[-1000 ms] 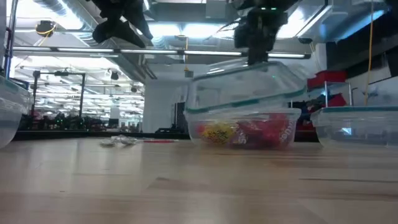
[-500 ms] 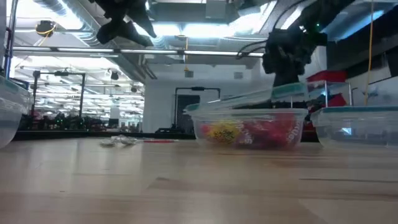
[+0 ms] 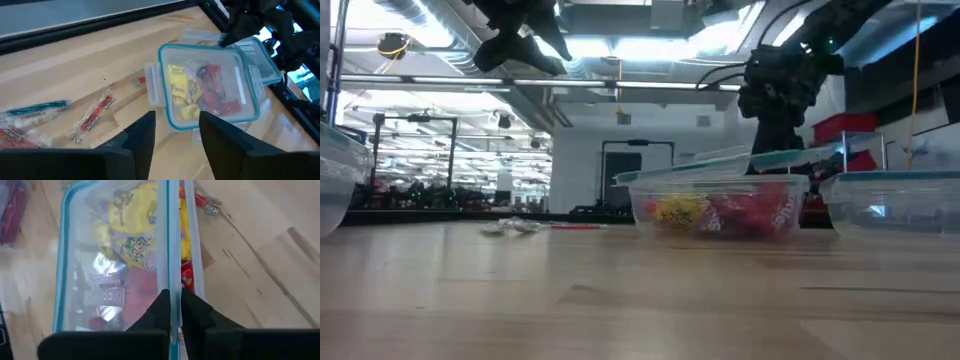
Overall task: Sort candy
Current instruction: Close the rectangular transparent bin
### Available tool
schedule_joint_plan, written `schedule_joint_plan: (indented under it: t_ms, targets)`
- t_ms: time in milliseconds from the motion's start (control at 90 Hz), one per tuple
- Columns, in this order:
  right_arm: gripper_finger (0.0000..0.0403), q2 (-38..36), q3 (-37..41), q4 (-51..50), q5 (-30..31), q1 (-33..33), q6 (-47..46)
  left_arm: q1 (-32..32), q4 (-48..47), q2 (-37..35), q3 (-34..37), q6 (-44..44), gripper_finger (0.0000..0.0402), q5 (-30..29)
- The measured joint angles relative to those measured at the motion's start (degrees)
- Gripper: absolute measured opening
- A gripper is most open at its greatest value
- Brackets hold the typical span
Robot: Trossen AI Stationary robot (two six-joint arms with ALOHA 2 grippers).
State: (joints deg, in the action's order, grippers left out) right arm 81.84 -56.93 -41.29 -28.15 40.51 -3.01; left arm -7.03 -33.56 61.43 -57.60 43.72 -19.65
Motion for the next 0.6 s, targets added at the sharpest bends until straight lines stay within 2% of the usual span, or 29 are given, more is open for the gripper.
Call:
schedule_joint_plan:
  t_ms: [289,600]
  targets:
    - [0.0007,0.0,0.0,-2.29,9.02,-0.02,4.86,0.0,0.0,0.0,0.0,1.52,0.0136,-1.41]
    - [0.0015,0.04,0.0,-5.6,6.54,0.0,5.82,-0.28,0.0,0.0,0.0,1.52,0.0136,-1.54]
